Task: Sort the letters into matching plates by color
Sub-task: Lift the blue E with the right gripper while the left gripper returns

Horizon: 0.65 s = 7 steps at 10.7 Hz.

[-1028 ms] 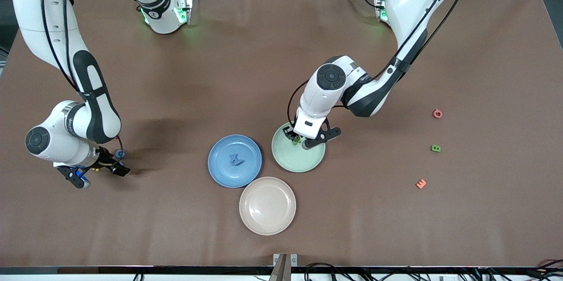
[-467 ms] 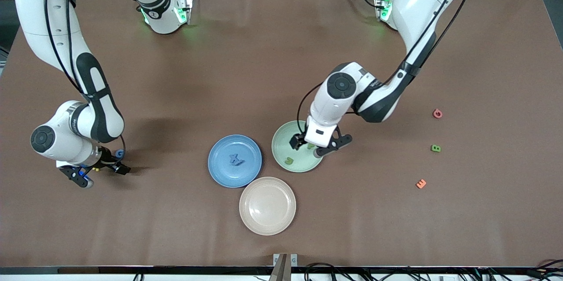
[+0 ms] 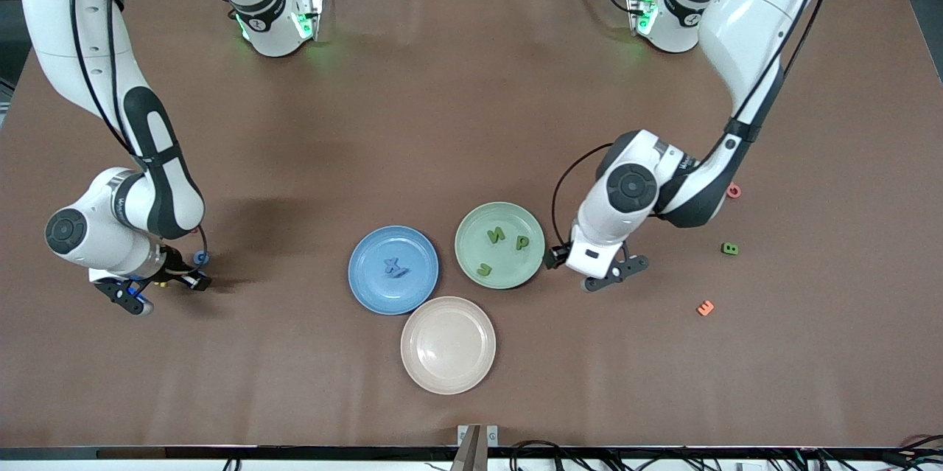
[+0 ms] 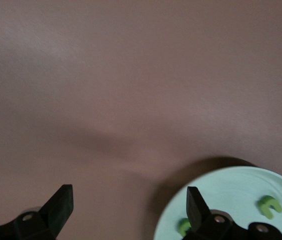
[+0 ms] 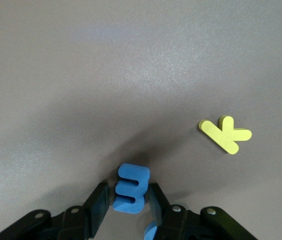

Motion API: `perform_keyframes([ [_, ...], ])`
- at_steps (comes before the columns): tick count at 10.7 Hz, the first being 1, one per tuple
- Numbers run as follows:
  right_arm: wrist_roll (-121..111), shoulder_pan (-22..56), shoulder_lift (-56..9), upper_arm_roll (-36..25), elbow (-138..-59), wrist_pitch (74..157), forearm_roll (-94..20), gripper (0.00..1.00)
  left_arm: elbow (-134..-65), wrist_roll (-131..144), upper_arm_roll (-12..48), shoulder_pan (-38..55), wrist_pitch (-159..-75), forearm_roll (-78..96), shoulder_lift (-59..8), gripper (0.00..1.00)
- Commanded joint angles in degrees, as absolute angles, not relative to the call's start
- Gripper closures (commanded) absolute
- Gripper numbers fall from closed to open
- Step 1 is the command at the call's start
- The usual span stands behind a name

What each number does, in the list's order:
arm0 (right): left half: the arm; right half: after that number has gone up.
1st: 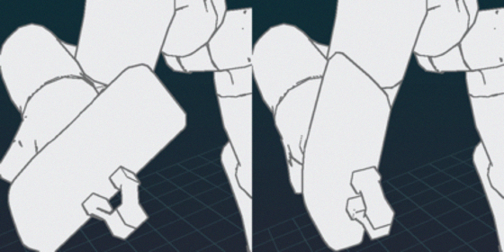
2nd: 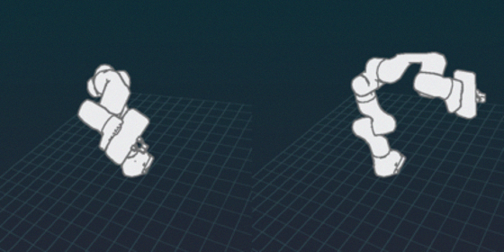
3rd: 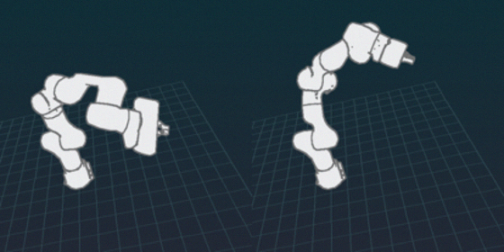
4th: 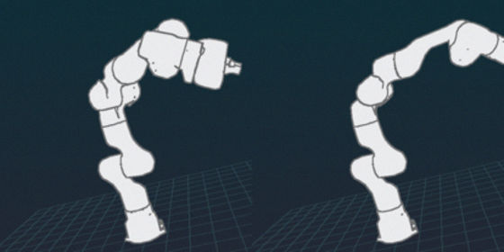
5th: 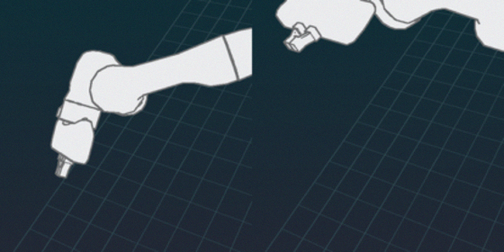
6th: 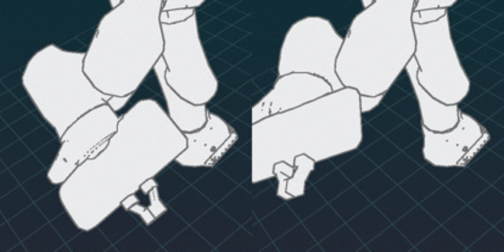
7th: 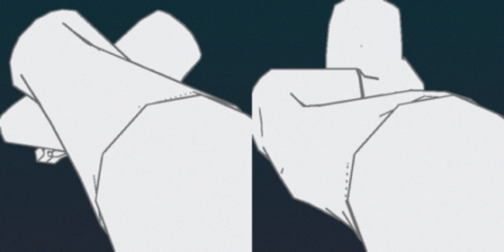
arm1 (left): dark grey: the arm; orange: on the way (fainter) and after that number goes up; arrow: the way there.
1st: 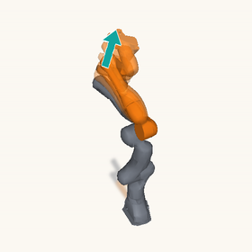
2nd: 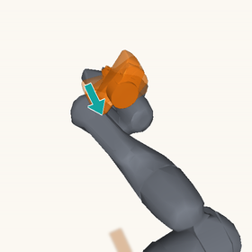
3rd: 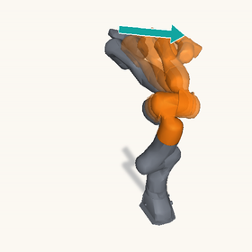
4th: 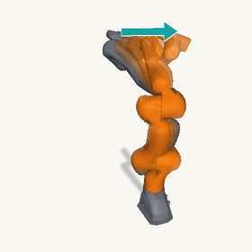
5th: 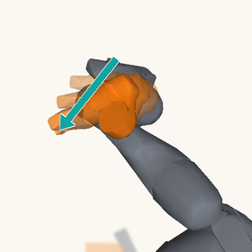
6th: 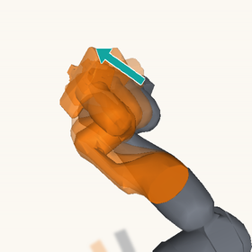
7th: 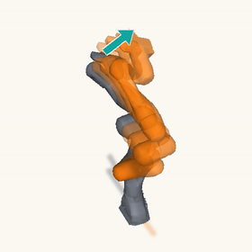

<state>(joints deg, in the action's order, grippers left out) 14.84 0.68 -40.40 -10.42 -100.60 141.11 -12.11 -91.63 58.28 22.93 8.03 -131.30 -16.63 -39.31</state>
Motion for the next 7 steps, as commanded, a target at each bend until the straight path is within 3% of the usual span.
perform_keyframes([
  [1, 13.36, -0.7, -40.52, -9.67, -101.69, 142.03, -11.34, 0.63, -92.02, 52.66, 23.12, 5.19, -126.84, -17.23, -37.97, 0.0],
  [3, 13.27, -0.7, -40.52, -9.67, -101.69, 142.29, -11.34, 0.68, -94.2, 50.98, 23.03, 3.26, -126.47, -20.8, -37.27, 0.0],
  [5, 9.26, -0.53, -40.52, -9.67, -101.69, 142.29, -11.16, 0.75, -99.11, 50.98, 23.2, 0.19, -127.78, -25.13, -35.34, 0.0],
  [7, 1.61, -0.44, -40.34, -9.41, -101.6, 142.29, -11.16, 0.77, -105.78, 50.8, 23.29, -1.74, -132.42, -25.22, -31.57, 0.0],
])
